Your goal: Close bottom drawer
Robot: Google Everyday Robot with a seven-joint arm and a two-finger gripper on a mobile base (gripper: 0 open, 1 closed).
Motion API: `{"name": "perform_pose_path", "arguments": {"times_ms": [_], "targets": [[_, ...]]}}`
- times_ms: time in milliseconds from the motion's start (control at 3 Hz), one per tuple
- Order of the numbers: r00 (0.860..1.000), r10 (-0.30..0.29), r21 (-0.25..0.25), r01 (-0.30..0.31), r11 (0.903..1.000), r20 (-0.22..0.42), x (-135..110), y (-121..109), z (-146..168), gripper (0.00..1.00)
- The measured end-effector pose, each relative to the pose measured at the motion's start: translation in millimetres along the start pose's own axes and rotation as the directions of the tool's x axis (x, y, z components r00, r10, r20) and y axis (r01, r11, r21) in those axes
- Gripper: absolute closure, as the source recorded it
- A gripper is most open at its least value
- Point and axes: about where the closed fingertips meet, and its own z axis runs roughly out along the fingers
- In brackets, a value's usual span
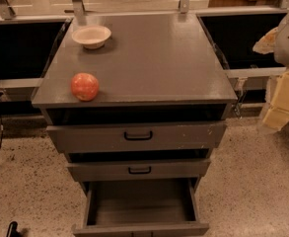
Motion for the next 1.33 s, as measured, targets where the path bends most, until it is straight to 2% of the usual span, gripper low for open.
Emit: {"name": "perform_pose_path", "arguments": {"times_ms": [333, 667, 1000, 1333], "targets": [[1.000, 0.000, 0.000, 0.000, 1.0000, 0.000, 0.0, 0.0, 0.0, 0.00], [0.995, 0.012, -0.004, -0.012, 0.9999, 0.097, 4.0, -0.2, 14.6, 0.00], [0.964, 0.025, -0.035, -0.017, 0.9992, 0.263, 19.4, 21.4, 68.7, 0.00], [0.907, 0.072, -0.049, -0.057, 0.9972, 0.415, 33.7, 48.9, 128.5, 0.00]]}}
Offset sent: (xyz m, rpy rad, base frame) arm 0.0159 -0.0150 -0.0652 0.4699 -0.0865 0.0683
